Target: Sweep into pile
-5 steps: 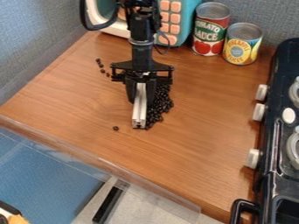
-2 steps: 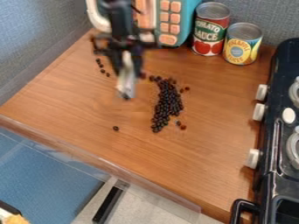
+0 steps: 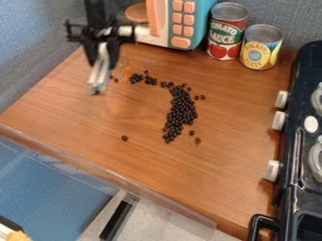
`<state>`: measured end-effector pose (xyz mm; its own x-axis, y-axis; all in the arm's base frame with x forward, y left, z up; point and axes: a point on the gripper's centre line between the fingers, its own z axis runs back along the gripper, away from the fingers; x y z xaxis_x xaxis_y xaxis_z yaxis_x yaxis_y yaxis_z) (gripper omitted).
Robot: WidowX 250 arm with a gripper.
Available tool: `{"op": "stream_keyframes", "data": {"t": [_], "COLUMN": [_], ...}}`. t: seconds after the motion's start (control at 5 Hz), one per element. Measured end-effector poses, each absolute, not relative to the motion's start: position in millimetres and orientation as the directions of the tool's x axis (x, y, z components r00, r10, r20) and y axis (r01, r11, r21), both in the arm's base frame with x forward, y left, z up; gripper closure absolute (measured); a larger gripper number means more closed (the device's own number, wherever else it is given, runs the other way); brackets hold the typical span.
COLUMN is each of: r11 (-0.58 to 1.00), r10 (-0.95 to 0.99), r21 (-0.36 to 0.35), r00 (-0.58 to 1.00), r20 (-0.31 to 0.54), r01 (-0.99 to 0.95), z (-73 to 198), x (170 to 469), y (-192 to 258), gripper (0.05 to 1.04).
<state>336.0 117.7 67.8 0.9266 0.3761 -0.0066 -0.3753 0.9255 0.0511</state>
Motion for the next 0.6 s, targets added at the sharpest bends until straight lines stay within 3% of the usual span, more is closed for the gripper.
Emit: {"op": "stream_keyframes", "data": {"t": [0.4, 0.6], "r11": [0.939, 0.934], "r10": [0.242, 0.230], "r21": [0.253, 0.285], "r00": [0.970, 0.973], "r20": [-0.011, -0.022], "r01": [-0.231, -0.215], "z": [31, 27], "x": [350, 361], "y": [163, 188], "gripper": [0.711, 0.711]}}
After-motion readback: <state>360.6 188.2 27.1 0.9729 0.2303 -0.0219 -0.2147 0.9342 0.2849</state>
